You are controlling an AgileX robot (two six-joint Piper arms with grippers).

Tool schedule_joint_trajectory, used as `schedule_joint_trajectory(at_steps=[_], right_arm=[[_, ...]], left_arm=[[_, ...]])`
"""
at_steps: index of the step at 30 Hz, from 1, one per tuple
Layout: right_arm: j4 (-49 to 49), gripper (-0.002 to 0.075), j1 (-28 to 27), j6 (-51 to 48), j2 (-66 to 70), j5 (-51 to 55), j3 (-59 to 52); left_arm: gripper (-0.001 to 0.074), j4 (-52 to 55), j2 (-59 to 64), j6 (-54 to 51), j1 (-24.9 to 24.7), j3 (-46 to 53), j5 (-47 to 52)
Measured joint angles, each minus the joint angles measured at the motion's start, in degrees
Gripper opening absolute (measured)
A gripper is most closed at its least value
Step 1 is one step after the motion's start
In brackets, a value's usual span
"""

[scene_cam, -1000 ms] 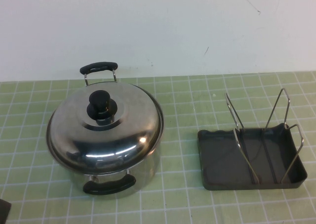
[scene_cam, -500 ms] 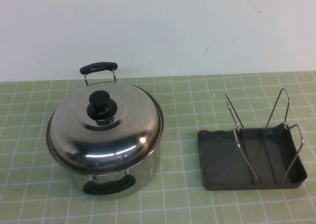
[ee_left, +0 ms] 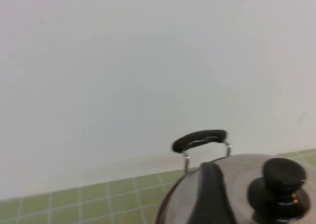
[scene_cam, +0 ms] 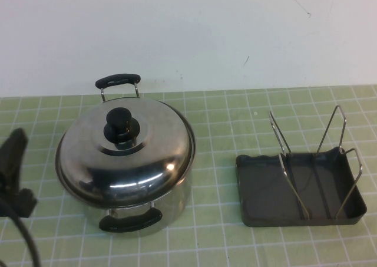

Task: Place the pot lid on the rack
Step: Open the pot

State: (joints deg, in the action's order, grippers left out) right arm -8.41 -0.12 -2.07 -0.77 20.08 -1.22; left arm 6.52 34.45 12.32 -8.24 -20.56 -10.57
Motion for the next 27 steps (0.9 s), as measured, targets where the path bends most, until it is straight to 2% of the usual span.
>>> schedule_joint_trajectory(at_steps=[1,3,7,16,23,27], right_arm=[[0.00,-0.0001,0.00,0.00,0.00,0.00,0.00],[0.00,-0.0001,0.00,0.00,0.00,0.00,0.00],[0.00,-0.0001,0.00,0.00,0.00,0.00,0.00],[0.00,-0.0001,0.00,0.00,0.00,0.00,0.00],[0.00,-0.0001,0.00,0.00,0.00,0.00,0.00],[0.00,-0.0001,0.00,0.00,0.00,0.00,0.00]], left_arm=[[0.0395,2.79,3.33,0.53,-2.14,-0.14,-3.28],[0.0468,4.88,8.07,0.51,-5.00,-0.94,-7.72],[0.0521,6.18,18.96,0.39,-7.13,-3.24,-15.76],[0.0529,7.26,42.39,1.75,-7.36,-9.43,-34.13],[0.0525,8.44,51.75,3.30,-7.36,-12.54,-39.20],[0.0465,8.44,53.91,4.12,-7.36,-13.30,-39.67]])
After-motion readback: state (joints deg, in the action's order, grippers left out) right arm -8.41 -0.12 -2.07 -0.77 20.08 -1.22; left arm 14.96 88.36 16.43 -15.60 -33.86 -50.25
